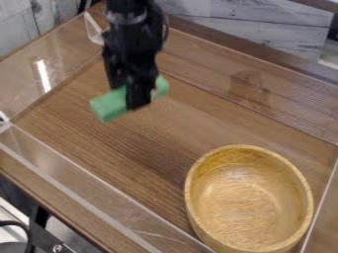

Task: Put the green block in the brown bowl

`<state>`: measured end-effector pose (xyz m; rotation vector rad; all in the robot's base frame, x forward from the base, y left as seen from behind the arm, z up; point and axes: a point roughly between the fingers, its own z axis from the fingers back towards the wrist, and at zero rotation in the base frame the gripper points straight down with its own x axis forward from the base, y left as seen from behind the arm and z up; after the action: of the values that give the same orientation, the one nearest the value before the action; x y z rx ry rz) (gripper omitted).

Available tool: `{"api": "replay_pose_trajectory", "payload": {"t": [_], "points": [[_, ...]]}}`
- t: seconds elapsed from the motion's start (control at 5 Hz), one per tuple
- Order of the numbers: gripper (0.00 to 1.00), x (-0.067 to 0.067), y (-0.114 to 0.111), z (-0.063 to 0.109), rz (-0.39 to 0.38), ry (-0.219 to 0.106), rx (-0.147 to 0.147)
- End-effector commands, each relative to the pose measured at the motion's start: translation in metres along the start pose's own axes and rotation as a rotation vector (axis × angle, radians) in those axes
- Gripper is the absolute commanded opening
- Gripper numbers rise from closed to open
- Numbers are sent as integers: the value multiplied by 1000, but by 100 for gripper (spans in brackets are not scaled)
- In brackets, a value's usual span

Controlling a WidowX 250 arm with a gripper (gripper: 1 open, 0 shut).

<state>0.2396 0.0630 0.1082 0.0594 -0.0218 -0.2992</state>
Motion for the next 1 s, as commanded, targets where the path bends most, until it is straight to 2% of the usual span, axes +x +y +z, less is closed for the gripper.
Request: {"api": "replay_pose_trajectory", "payload": {"t": [0.0, 0.8], "points": [[0, 8, 7, 8, 77, -67, 54], [0, 22, 10, -21, 84, -161, 69]]}}
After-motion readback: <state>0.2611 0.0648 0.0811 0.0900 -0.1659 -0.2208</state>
